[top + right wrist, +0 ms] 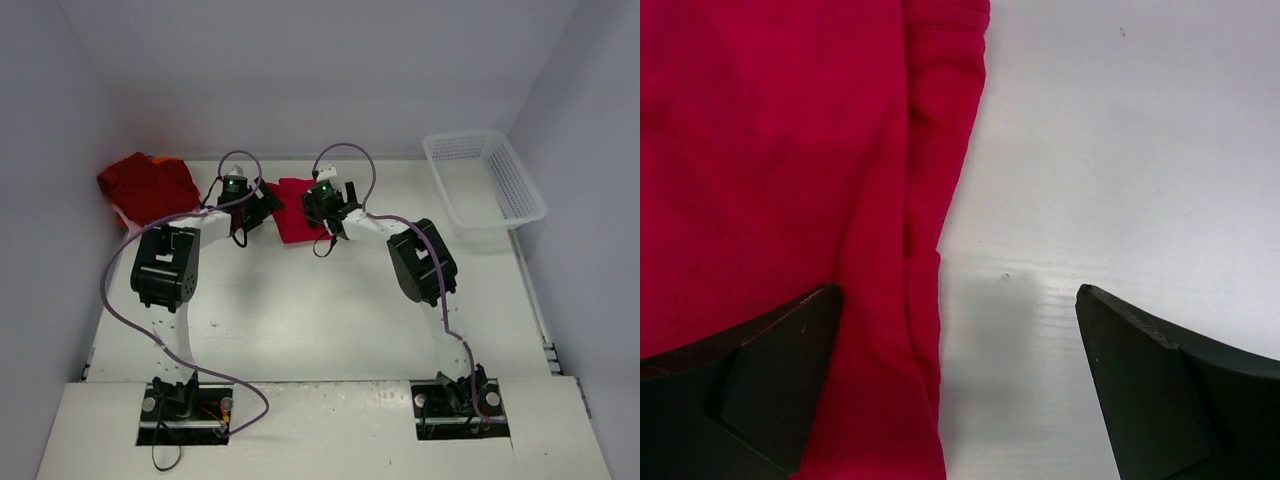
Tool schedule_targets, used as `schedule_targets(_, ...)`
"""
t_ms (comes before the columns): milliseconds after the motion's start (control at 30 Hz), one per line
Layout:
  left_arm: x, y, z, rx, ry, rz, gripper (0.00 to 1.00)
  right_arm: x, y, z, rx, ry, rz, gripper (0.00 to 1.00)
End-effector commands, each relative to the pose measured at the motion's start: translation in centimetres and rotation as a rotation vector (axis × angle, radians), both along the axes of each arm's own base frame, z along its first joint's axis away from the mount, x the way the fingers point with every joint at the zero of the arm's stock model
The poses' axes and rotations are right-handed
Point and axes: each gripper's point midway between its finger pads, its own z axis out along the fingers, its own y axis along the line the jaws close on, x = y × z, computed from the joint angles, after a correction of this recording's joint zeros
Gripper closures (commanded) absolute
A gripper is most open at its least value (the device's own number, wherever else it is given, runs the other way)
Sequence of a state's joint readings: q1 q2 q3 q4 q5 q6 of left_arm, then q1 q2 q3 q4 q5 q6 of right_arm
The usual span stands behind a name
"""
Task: Fold and stack the t-shirts
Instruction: Fold the tshirt
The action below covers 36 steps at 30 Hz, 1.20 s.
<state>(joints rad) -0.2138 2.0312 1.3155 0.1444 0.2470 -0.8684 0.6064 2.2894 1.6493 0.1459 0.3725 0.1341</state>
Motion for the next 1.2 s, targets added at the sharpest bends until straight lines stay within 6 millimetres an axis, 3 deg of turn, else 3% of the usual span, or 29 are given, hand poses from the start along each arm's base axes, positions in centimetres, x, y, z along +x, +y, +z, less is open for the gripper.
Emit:
schedule_targets(0, 1.6, -0.5, 3.2, -0.044, -0.106, -0.002, 0.2, 0.5, -0.8, 1.3, -0.102, -0.052, -0.028, 0.0)
schedule_targets(467, 1.8, -2.1, 2.4, -0.094, -0.11, -0.009, 0.2, 0.1, -0.5, -0.1, -0.102, -0.031, -0.027, 0.0)
schedule_targets(833, 1.7, -3.7, 0.0, -0.182, -0.08, -0.017, 0.2, 0.1, -0.7, -0.8, -0.107, -0.022, -0.033, 0.0)
schedule_targets(1167, 1.4, -3.9, -2.0, -0.195, -0.058, -0.012, 0.2, 0.5, -0.5, 0.4, -0.102, -0.044, -0.031, 0.0)
